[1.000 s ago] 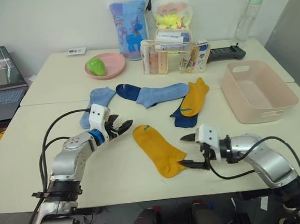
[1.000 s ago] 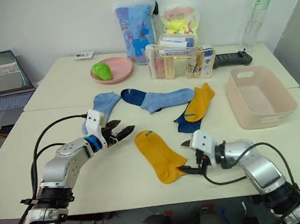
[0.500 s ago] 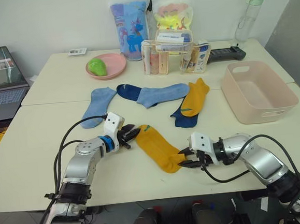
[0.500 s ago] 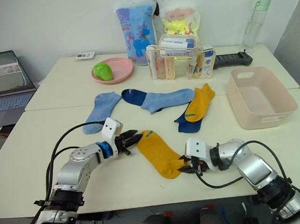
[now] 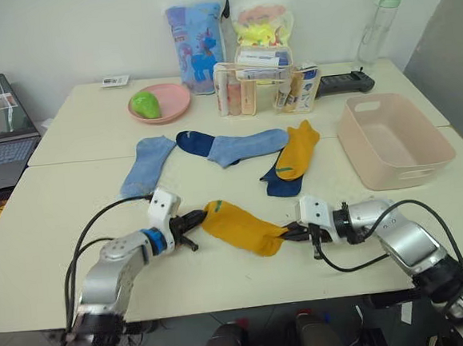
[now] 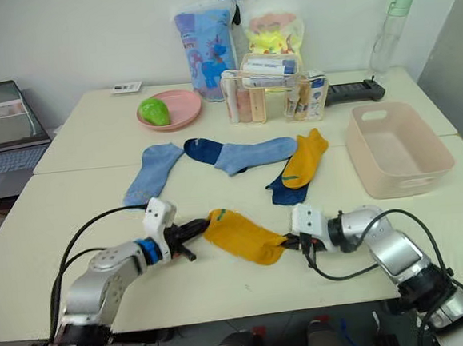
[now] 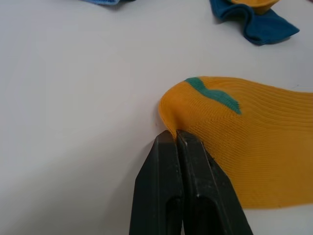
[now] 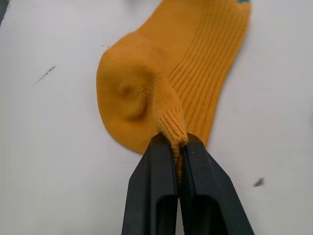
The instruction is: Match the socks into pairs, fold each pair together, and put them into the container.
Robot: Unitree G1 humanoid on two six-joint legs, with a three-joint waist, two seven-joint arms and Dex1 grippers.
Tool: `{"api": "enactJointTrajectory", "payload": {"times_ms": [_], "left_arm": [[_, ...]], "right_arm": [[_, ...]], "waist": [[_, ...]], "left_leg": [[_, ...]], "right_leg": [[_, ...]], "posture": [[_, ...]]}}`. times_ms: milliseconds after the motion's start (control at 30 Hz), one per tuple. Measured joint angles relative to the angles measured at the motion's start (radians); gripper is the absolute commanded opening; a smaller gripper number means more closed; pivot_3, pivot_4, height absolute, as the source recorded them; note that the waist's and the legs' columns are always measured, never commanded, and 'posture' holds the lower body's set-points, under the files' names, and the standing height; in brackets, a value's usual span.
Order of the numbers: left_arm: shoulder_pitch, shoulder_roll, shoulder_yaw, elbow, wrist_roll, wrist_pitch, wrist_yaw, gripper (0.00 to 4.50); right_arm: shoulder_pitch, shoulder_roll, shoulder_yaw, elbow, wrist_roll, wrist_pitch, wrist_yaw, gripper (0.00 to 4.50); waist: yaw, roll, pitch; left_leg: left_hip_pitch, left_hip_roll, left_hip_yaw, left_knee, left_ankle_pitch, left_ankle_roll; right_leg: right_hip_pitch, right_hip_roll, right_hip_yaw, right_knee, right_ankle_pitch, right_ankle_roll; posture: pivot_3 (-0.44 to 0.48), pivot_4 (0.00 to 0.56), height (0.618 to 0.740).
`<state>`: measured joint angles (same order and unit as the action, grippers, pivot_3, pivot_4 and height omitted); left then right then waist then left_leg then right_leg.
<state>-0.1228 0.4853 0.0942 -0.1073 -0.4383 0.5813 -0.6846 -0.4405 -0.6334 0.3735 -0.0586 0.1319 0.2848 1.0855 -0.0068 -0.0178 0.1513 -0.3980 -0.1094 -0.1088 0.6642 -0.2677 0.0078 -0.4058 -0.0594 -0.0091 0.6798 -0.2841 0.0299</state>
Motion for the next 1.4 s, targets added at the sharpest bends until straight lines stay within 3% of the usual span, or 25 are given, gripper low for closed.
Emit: {"api": "enactJointTrajectory", "payload": {"times_ms": [167,267,367,400,667,800,933,1067,1200,1400], "left_arm": [[0.132,-0.089,0.118,-0.229,-0.074,0.089,0.17,0.03],[0.233,-0.143,0.106,-0.319,-0.072,0.089,0.234,0.03],[0.252,-0.163,0.101,-0.325,-0.064,0.085,0.265,0.03],[0.243,-0.173,0.1,-0.323,-0.062,0.081,0.277,0.0],[0.196,-0.128,0.063,-0.283,-0.075,0.089,0.216,0.0],[0.184,-0.031,0.09,-0.249,-0.094,0.089,0.138,0.0],[0.108,0.09,0.11,-0.177,-0.091,0.059,0.029,0.0],[0.026,0.128,0.09,-0.098,-0.088,0.03,-0.063,0.0],[-0.07,0.193,-0.02,0.021,-0.042,0.017,-0.188,0.0],[-0.112,0.214,-0.049,0.126,0.019,-0.053,-0.226,0.0]], "right_arm": [[-0.074,-0.001,0.0,0.111,-0.007,-0.058,0.074,0.0],[-0.105,-0.007,-0.001,0.167,-0.001,-0.059,0.129,0.0],[-0.12,-0.001,-0.001,0.194,0.01,-0.038,0.16,0.0],[-0.127,0.003,-0.002,0.194,0.018,-0.023,0.17,0.58],[-0.107,-0.049,-0.064,0.097,0.059,0.103,0.179,3.24],[0.008,-0.11,-0.157,-0.055,0.12,0.237,0.131,3.24],[0.113,-0.099,-0.239,-0.172,0.18,0.369,0.033,3.24],[0.141,-0.063,-0.247,-0.215,0.21,0.465,-0.055,3.24],[0.143,0.017,-0.236,-0.218,0.235,0.578,-0.146,3.24],[0.138,0.074,-0.233,-0.226,0.285,0.679,-0.217,3.24]], "waist": [[0.006,0.0,0.0],[0.007,0.0,0.0],[0.008,0.0,0.0],[0.008,0.0,0.0],[0.009,0.0,0.0],[0.013,0.0,0.0],[0.016,0.0,0.0],[0.014,0.0,0.0],[0.012,0.0,0.0],[0.007,0.0,0.0]], "left_leg": [[0.0,0.0,0.001,0.001,0.0,0.0],[0.0,0.0,0.001,0.0,0.0,0.0],[0.0,0.0,0.0,0.0,0.0,0.0],[0.0,0.0,0.001,0.0,0.0,0.0],[0.0,0.0,0.001,0.0,0.0,0.0],[0.0,0.0,0.0,0.0,0.0,0.0],[0.0,0.0,0.0,0.0,0.0,0.0],[0.0,0.0,0.0,-0.001,0.0,0.0],[0.0,0.0,0.001,-0.001,0.0,0.0],[0.0,0.0,0.0,-0.001,0.0,0.0]], "right_leg": [[0.001,0.0,0.0,-0.001,0.0,0.0],[0.001,0.0,0.0,-0.001,0.0,0.0],[0.001,0.0,0.0,0.0,0.0,0.0],[0.001,0.0,0.0,0.0,0.0,0.0],[0.001,0.0,0.0,-0.001,0.0,0.0],[0.001,0.0,0.0,-0.001,0.0,0.0],[0.001,0.0,0.0,-0.001,0.0,-0.001],[0.001,0.0,0.0,-0.001,0.0,-0.001],[0.001,0.0,0.0,-0.001,0.0,-0.001],[0.0,0.0,0.0,-0.001,0.0,-0.001]], "posture": [[0.0,0.15,0.74],[0.0,0.15,0.74],[0.0,0.15,0.74],[0.0,0.15,0.74],[0.0,0.15,0.74],[0.0,0.15,0.74],[0.0,0.15,0.74],[0.0,0.15,0.74],[0.0,0.15,0.74],[0.0,0.15,0.74]]}}
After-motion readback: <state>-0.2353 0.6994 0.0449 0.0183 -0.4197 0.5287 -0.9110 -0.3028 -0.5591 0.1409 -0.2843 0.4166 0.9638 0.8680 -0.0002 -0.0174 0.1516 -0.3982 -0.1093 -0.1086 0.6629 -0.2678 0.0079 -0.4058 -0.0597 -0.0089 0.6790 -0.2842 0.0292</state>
